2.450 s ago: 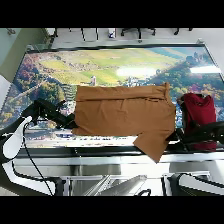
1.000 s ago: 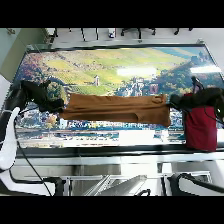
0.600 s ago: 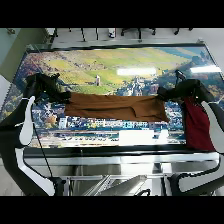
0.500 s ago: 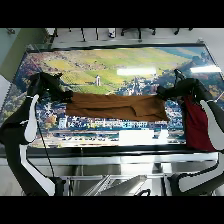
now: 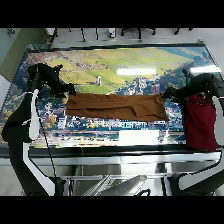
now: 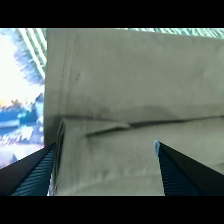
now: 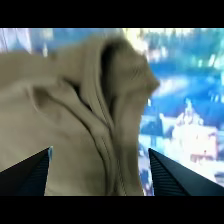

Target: Fold the shirts.

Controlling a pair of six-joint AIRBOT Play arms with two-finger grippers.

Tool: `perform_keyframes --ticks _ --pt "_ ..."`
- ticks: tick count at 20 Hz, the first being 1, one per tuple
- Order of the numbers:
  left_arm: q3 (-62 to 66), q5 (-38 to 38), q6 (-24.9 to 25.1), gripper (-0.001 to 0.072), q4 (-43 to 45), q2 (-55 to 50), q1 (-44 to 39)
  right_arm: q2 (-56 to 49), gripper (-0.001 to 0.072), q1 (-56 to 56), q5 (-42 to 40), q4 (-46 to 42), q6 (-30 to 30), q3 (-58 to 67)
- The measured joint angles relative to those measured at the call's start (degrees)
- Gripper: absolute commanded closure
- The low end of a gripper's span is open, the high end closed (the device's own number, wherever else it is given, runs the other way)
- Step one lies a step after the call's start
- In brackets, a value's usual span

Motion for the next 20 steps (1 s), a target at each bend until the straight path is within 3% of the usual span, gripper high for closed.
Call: perform_keyframes --ticks 7,8,9,10,12,14,20 --pt "-1.8 2.8 -1.9 0.0004 0.0 6.7 3.0 -6.4 0.001 -1.8 -4.7 5.4 -5.2 0.5" --pt "-1.9 3.2 -2.0 0.0093 0.0 7.6 3.2 -7.2 0.0014 -1.9 -4.9 6.1 -5.4 0.6" --pt "-1.9 3.4 -2.3 0.0396 0.0 8.6 3.3 -7.8 0.002 -1.9 -4.9 7.0 -5.6 0.6" --pt "-1.9 3.4 -2.3 0.0678 0.0 9.4 3.4 -8.4 0.0075 -1.7 -4.7 7.6 -5.7 0.6" --pt "-2.0 3.3 -2.3 0.0689 -0.5 10.6 3.4 -9.2 0.0351 -1.0 -3.5 8.0 -6.3 0.6" --pt "-2.0 2.4 -2.4 0.069 -3.2 11.2 3.1 -9.8 0.0695 0.1 -1.9 8.0 -6.9 0.5" --pt "-2.0 -3.9 -2.4 0.069 -12.0 9.3 -3.5 -9.3 0.0692 2.2 -0.3 7.2 -8.2 2.5"
